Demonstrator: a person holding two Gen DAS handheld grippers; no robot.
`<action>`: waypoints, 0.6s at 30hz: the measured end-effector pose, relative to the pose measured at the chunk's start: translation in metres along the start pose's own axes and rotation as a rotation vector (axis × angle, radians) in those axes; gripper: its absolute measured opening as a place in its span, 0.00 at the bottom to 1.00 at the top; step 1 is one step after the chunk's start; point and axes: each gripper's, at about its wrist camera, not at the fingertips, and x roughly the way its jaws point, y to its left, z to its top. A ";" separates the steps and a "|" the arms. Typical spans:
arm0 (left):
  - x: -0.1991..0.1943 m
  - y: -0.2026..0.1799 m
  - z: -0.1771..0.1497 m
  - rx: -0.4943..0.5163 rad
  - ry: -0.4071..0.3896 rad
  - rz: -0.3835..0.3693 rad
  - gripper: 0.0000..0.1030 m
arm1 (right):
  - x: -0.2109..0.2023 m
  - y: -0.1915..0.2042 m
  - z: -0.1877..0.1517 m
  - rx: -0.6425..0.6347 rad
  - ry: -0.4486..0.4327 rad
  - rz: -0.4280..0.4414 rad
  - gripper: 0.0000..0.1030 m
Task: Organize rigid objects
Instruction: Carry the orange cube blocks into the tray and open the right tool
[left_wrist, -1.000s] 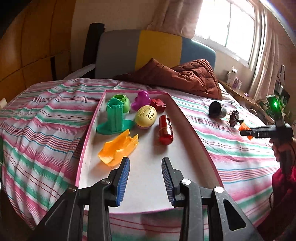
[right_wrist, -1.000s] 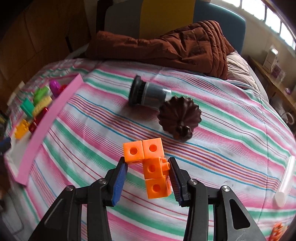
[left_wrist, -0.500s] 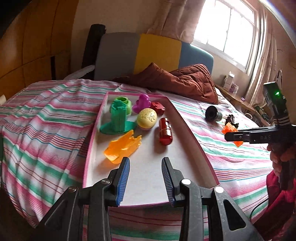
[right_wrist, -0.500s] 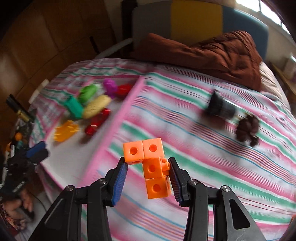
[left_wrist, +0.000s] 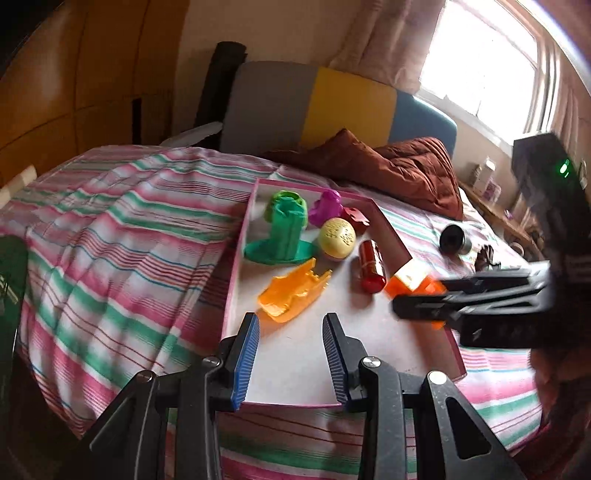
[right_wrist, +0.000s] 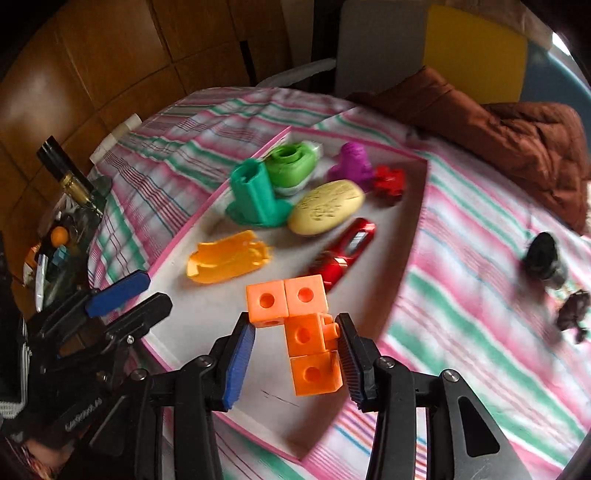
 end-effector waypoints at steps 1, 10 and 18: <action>-0.001 0.002 0.000 -0.007 -0.003 0.002 0.34 | 0.005 0.003 0.001 0.007 0.006 0.008 0.44; -0.004 0.008 0.001 -0.034 -0.015 0.005 0.34 | 0.043 0.016 0.015 0.018 0.038 -0.027 0.44; -0.003 0.007 0.000 -0.028 -0.013 0.006 0.34 | 0.052 0.000 0.027 0.069 -0.003 -0.108 0.45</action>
